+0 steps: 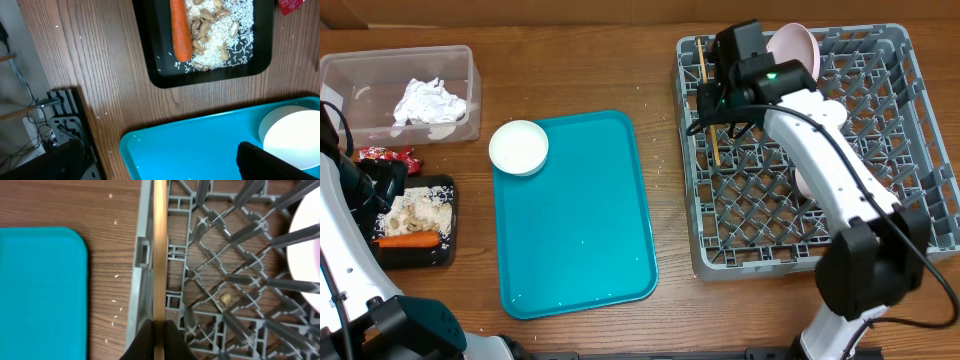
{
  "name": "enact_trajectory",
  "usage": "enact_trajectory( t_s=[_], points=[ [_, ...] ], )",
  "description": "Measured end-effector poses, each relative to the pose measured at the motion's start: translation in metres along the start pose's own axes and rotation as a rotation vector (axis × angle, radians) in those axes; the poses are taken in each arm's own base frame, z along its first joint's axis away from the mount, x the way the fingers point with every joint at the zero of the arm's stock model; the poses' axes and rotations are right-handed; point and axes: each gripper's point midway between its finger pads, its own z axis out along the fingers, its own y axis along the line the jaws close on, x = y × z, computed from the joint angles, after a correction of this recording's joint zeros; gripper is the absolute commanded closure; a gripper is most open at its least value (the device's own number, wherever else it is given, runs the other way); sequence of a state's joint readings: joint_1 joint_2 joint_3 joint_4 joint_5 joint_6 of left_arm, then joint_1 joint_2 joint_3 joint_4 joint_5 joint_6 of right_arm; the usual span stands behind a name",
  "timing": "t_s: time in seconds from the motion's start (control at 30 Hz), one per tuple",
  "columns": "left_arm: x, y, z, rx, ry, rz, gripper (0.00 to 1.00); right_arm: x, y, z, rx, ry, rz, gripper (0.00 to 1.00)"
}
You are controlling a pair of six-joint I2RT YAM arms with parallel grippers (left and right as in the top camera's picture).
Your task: Sort waste into correct bins and load items into the dishwasher rack
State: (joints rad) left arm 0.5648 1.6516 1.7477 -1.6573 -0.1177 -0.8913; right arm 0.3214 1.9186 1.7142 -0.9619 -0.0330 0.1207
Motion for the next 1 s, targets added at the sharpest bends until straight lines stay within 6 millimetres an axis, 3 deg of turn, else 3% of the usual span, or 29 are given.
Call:
enact_trajectory(
  t_s=[0.07, 0.13, 0.47, 0.53, 0.73, 0.87, 1.0],
  points=[
    [0.000, 0.000, 0.000, 0.000, 0.000, 0.000, 0.00, 0.005, -0.002, 0.010, 0.008, 0.029, 0.005, 0.44],
    [0.000, 0.000, 0.000, 0.000, 0.000, 0.000, 0.00, 0.011, -0.004, 0.017, 0.016, 0.056, -0.002, 0.32],
    [0.000, 0.000, 0.000, 0.000, -0.001, 0.000, 0.00, 0.030, -0.004, 0.011, 0.032, 0.135, 0.066, 0.31],
    [0.000, 0.000, 0.000, 0.000, 0.000, 0.000, 0.00, 0.027, 0.005, -0.001, 0.008, 0.124, 0.077, 0.28],
    [0.000, 0.000, 0.000, 0.000, 0.000, 0.000, 0.00, 0.011, 0.061, -0.057, -0.116, 0.002, 0.069, 0.00],
    [0.000, 0.000, 0.000, 0.000, 0.000, 0.000, 0.00, 0.018, 0.090, -0.080, -0.174, -0.004, 0.119, 0.00],
    [0.000, 0.000, 0.000, 0.000, 0.000, 0.000, 0.00, 0.034, 0.101, -0.082, -0.211, 0.072, 0.188, 0.00]
  ],
)
